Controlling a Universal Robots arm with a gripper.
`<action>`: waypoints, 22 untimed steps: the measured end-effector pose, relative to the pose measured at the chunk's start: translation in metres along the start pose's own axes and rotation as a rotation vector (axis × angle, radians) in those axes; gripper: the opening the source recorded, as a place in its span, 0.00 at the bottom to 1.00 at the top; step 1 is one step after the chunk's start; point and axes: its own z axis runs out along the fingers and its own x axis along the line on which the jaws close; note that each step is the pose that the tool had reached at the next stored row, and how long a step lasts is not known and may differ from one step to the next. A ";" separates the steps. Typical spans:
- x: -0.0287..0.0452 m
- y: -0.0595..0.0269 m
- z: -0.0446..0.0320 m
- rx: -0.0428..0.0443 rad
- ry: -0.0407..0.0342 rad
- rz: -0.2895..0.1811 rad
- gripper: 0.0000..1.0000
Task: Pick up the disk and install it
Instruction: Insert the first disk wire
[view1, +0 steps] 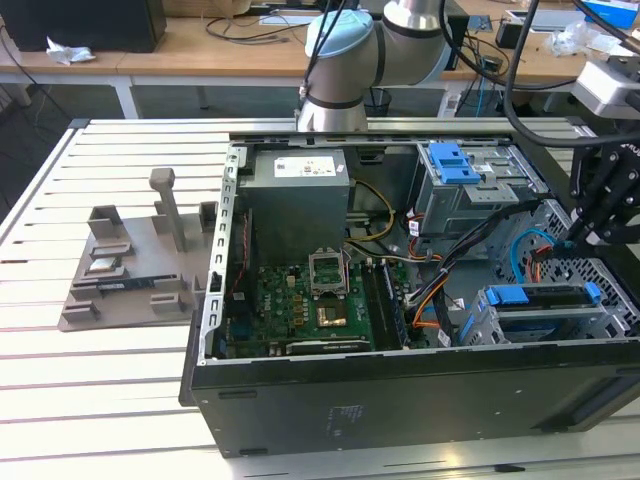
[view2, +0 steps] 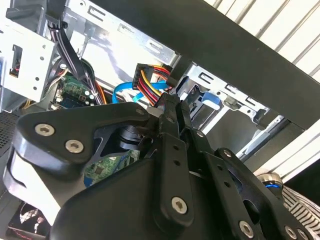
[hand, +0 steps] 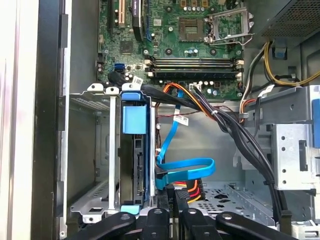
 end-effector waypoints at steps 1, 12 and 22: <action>0.0002 0.0002 0.0000 0.0000 0.0000 0.000 0.17; 0.0070 0.0059 0.0037 0.0000 0.0000 0.000 0.17; 0.0204 0.0066 0.0116 0.0000 0.0000 0.000 0.17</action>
